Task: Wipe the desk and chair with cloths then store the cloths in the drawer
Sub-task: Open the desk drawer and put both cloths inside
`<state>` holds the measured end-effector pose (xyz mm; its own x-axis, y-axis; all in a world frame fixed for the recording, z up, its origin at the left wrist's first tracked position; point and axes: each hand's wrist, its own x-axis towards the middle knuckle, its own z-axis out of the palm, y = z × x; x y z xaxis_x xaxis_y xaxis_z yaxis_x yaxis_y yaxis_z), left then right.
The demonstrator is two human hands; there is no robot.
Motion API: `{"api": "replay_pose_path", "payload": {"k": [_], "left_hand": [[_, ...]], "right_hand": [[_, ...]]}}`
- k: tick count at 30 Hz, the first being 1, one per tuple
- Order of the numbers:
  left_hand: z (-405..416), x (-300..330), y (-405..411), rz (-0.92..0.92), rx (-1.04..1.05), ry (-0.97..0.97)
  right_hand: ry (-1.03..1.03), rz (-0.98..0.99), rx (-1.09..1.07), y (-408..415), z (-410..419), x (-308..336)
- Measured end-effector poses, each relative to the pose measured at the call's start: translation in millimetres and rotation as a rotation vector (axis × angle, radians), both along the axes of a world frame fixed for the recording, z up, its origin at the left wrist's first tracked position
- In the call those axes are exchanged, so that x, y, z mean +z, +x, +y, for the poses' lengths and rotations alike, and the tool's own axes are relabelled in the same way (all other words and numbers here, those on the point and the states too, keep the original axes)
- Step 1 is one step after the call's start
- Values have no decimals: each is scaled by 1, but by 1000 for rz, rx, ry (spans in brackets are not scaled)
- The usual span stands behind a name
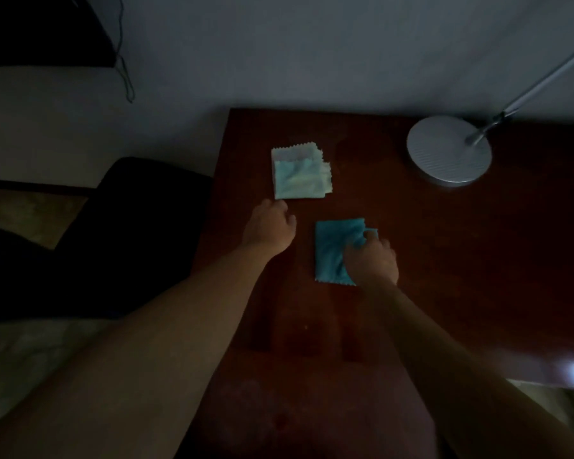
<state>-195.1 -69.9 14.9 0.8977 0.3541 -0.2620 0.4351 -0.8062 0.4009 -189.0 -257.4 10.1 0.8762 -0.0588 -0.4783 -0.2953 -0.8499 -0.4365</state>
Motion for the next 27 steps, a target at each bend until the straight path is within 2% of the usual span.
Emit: {"api": "replay_pose_path", "payload": {"k": [3, 7, 9, 12, 16, 22, 27], "left_hand": [[14, -12, 45, 29, 201, -53], [24, -23, 91, 81, 608, -343], [25, -30, 101, 108, 691, -428], [23, -46, 104, 156, 694, -454], [13, -51, 98, 153, 716, -461], [-5, -30, 71, -54, 794, -725], [-10, 1, 3, -174, 748, -664]], "right_hand": [[-131, 29, -62, 21, 6, -9], [-240, 57, -106, 26, 9, -24], [-220, 74, -182, 28, 10, -34], [-42, 125, -325, 26, 10, -45], [84, 87, -286, 16, 7, -41], [478, 70, -423, -7, -19, -23], [754, 110, -532, -41, -36, -1]]}}
